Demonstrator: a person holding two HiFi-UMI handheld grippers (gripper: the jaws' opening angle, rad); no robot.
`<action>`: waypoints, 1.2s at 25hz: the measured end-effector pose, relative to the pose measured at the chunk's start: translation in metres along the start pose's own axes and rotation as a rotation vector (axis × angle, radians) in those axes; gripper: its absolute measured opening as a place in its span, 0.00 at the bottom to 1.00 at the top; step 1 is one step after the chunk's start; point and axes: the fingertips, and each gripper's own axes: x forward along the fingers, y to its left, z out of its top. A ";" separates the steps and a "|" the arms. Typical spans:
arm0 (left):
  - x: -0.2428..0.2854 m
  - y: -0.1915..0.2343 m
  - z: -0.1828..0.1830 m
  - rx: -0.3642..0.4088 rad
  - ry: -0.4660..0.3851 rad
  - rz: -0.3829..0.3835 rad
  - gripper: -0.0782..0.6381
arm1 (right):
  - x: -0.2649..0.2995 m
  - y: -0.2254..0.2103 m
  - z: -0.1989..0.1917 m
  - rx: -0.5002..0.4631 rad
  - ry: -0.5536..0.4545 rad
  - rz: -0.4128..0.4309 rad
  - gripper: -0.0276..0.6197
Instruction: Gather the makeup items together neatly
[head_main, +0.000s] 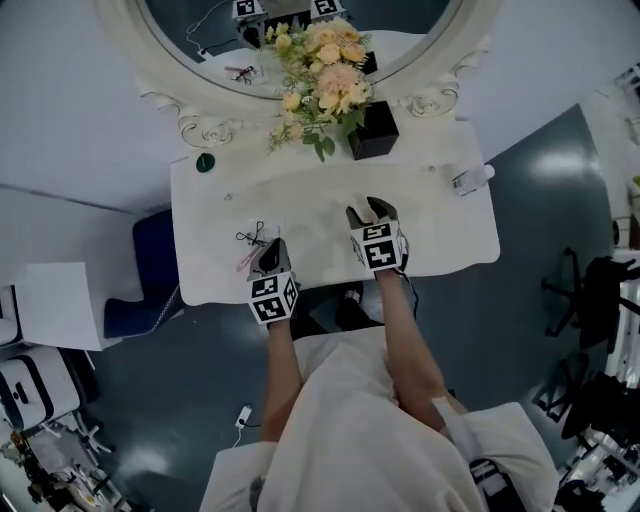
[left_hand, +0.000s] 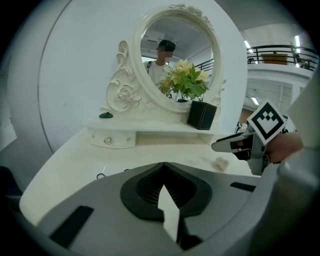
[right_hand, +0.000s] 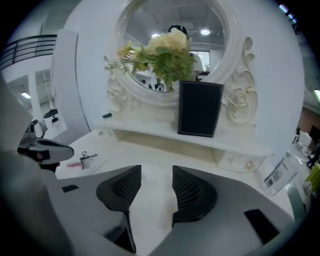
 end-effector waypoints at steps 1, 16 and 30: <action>-0.002 0.007 -0.003 -0.006 0.004 0.013 0.13 | 0.004 0.017 0.007 -0.023 -0.017 0.045 0.38; -0.041 0.111 -0.027 -0.070 0.031 0.109 0.13 | 0.057 0.242 0.001 -0.248 0.026 0.575 0.29; -0.037 0.156 -0.033 -0.088 0.071 0.072 0.13 | 0.086 0.269 -0.014 -0.345 0.178 0.563 0.12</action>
